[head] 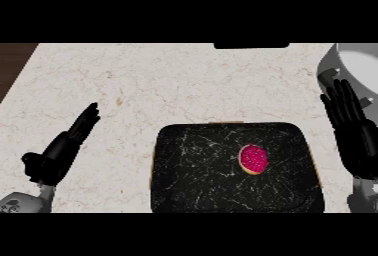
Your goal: Pick the cupcake from the tray and place it in the pot
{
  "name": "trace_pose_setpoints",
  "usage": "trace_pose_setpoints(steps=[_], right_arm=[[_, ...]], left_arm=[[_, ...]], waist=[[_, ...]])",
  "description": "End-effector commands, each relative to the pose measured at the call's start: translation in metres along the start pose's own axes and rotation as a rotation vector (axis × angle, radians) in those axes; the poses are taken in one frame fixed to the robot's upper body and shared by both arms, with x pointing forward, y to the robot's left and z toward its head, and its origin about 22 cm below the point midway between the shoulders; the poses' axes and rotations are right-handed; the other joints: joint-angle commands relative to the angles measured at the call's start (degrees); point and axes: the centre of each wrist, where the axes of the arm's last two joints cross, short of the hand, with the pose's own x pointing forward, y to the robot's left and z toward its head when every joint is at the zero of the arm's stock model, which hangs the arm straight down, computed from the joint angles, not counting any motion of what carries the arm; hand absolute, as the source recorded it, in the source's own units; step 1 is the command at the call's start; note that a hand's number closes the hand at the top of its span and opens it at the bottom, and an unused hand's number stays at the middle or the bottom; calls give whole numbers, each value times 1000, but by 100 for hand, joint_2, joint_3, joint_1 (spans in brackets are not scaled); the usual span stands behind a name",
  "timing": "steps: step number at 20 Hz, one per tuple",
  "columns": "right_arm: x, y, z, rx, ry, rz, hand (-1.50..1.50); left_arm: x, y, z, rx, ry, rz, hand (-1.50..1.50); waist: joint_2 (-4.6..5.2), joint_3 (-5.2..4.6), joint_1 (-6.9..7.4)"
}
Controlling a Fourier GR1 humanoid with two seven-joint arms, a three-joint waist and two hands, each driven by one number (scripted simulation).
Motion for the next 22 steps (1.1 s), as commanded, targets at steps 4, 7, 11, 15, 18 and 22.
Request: trace_pose_setpoints(steps=[4, 7, 11, 15, 18, 22], right_arm=[[47, 79, -38, 690, -171, -168, 150], [122, 70, -53, 831, -510, 207, 150], [107, 71, -73, 1152, -482, 134, -150], [119, 61, -88, 1346, -637, 29, -150], [144, 51, -106, 1425, -680, 134, -150], [159, 60, -103, 1519, -688, 319, -150]], left_arm=[[41, -6, -31, 51, -183, 67, 0], [44, -13, -35, 61, -193, 114, 0], [67, -16, -53, 131, -268, 186, 0], [74, -23, -61, 167, -260, 217, 0], [74, -21, -61, 199, -257, 215, 0], [90, -21, -69, 207, -278, 219, 0]], waist=[[60, -197, 896], [-195, -311, 984], [216, -187, 877], [216, -169, 622], [206, -186, 663], [166, -186, 506]])
